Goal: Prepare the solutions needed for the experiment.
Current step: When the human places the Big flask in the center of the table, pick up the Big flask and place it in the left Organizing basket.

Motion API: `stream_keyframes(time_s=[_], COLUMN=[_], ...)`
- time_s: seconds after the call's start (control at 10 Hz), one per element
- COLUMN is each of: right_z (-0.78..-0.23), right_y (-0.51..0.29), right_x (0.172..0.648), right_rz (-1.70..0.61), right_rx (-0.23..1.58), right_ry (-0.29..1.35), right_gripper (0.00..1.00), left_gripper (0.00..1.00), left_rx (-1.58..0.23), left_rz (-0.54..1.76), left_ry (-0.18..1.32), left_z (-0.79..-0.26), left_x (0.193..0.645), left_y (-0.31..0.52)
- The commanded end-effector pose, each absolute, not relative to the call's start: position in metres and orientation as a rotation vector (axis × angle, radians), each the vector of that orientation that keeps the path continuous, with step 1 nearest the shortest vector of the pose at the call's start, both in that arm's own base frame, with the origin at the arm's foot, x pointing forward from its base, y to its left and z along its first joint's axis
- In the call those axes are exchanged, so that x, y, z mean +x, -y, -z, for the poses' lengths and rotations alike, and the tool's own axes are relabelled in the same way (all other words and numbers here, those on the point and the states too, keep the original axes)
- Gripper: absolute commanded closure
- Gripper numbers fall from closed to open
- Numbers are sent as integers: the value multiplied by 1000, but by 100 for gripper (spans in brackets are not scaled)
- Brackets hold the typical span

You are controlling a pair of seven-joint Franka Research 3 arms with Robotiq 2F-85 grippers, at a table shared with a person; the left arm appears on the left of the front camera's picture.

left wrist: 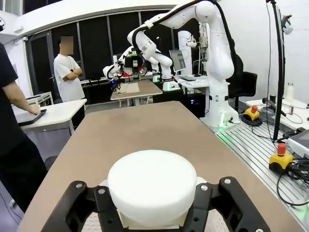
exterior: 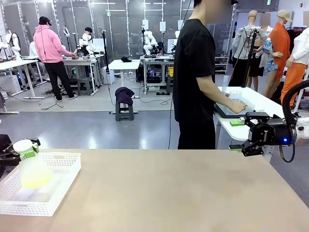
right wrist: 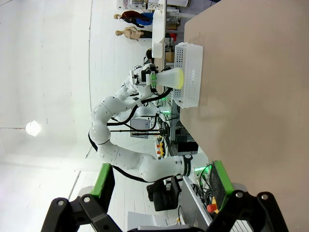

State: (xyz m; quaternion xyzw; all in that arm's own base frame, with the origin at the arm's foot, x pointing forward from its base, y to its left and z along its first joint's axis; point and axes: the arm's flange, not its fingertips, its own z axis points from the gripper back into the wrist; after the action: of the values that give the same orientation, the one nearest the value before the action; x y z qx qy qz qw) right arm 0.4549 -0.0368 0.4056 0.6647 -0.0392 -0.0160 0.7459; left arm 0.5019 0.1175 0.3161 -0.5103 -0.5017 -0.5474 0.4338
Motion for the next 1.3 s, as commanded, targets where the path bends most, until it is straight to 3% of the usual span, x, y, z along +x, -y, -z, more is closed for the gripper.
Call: stream_keyframes(time_s=[0.0, 1.2], right_z=[-407, -407], right_y=[37, 37], right_x=[455, 455], right_rz=[25, 25], right_rx=[1457, 1457], right_ry=[92, 92], right_gripper=[0, 0], left_gripper=[98, 98], left_rx=[-1295, -1274], left_rz=[1330, 1323], left_ry=[1276, 1199], left_z=[-314, -275], left_x=[509, 530], left_y=[-119, -102])
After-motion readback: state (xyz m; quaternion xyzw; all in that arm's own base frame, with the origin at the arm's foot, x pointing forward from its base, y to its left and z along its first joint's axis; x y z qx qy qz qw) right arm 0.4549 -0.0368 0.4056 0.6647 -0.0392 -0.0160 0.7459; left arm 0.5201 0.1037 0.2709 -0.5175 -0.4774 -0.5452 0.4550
